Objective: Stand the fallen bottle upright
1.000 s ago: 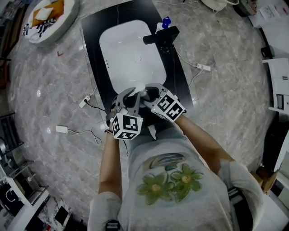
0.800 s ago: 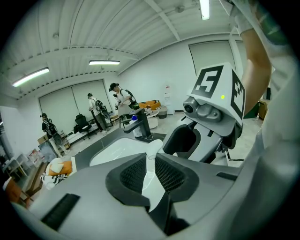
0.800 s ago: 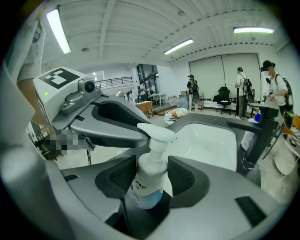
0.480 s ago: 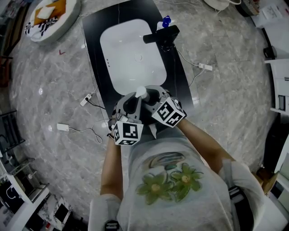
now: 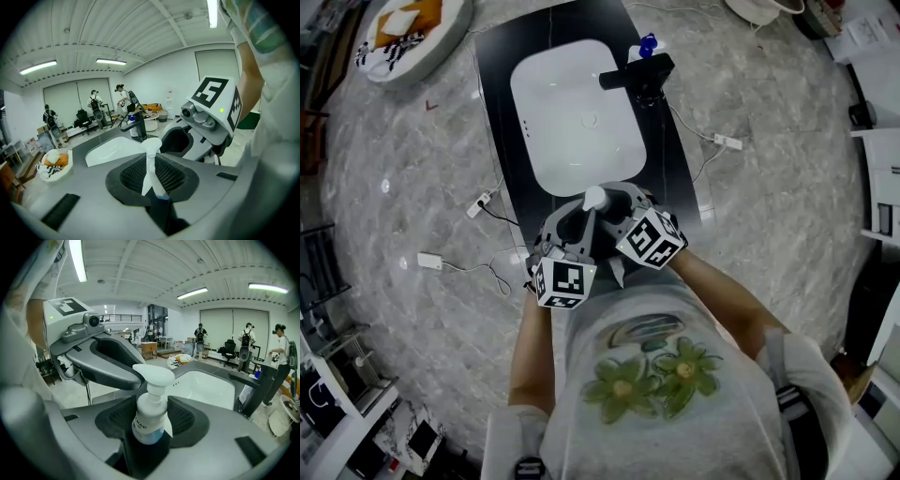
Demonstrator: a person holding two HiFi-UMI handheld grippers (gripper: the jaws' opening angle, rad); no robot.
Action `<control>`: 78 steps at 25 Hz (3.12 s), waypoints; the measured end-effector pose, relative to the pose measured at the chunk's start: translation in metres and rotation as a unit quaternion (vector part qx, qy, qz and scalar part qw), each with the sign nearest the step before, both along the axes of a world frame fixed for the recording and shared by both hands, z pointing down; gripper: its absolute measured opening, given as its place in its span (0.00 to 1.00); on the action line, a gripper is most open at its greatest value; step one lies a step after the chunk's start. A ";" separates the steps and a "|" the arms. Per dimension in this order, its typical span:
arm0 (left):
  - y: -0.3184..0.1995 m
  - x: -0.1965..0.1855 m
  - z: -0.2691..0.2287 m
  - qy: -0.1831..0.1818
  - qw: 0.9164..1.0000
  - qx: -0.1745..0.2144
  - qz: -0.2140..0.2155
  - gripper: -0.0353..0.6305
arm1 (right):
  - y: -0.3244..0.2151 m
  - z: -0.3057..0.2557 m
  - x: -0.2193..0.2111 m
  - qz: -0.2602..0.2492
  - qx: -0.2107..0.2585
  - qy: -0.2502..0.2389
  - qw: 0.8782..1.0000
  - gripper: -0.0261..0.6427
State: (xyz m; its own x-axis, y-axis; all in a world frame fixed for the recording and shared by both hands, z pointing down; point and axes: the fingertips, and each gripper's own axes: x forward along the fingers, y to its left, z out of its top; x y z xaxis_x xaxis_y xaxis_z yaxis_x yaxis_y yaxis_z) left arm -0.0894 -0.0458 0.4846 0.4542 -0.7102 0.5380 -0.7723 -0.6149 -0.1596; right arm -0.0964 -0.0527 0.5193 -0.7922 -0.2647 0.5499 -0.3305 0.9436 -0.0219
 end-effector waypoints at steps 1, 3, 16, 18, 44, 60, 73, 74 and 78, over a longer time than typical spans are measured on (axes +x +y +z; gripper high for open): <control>0.002 0.000 0.000 0.000 1.000 -0.002 0.002 0.14 | 0.001 0.000 0.000 -0.001 0.000 0.000 1.000 0.38; 0.007 0.000 0.001 -0.001 1.000 -0.006 0.006 0.14 | 0.004 0.000 -0.001 -0.003 0.000 -0.001 1.000 0.38; 0.029 0.006 0.002 -0.004 1.000 -0.022 0.022 0.14 | 0.020 0.001 0.004 0.002 -0.010 0.001 1.000 0.37; 0.031 0.006 0.003 -0.004 1.000 -0.022 0.021 0.14 | 0.021 0.001 0.005 0.003 -0.011 0.001 1.000 0.37; 0.053 0.007 0.003 0.014 0.999 -0.025 -0.025 0.13 | 0.032 0.004 0.006 0.019 -0.021 -0.010 1.000 0.37; 0.060 0.011 0.007 0.015 0.999 -0.035 -0.031 0.13 | 0.033 0.006 0.007 0.037 -0.021 -0.009 0.999 0.37; 0.071 -0.015 -0.013 0.075 0.993 -0.034 -0.083 0.13 | 0.049 -0.020 0.032 0.055 -0.065 -0.036 0.996 0.34; 0.073 -0.015 -0.016 0.082 0.992 -0.033 -0.086 0.13 | 0.049 -0.023 0.034 0.054 -0.065 -0.039 0.996 0.27; 0.079 -0.014 -0.025 0.115 0.988 -0.037 -0.100 0.10 | 0.053 -0.042 0.041 0.048 -0.067 -0.056 0.995 0.13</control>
State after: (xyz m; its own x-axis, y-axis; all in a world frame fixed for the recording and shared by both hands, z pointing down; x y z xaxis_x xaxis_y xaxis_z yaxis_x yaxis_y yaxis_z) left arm -0.1033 0.0329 0.4599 0.4241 -0.7615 0.4902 -0.8906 -0.4489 0.0731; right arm -0.0550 0.0004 0.4776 -0.8257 -0.2722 0.4940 -0.4066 0.8943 -0.1867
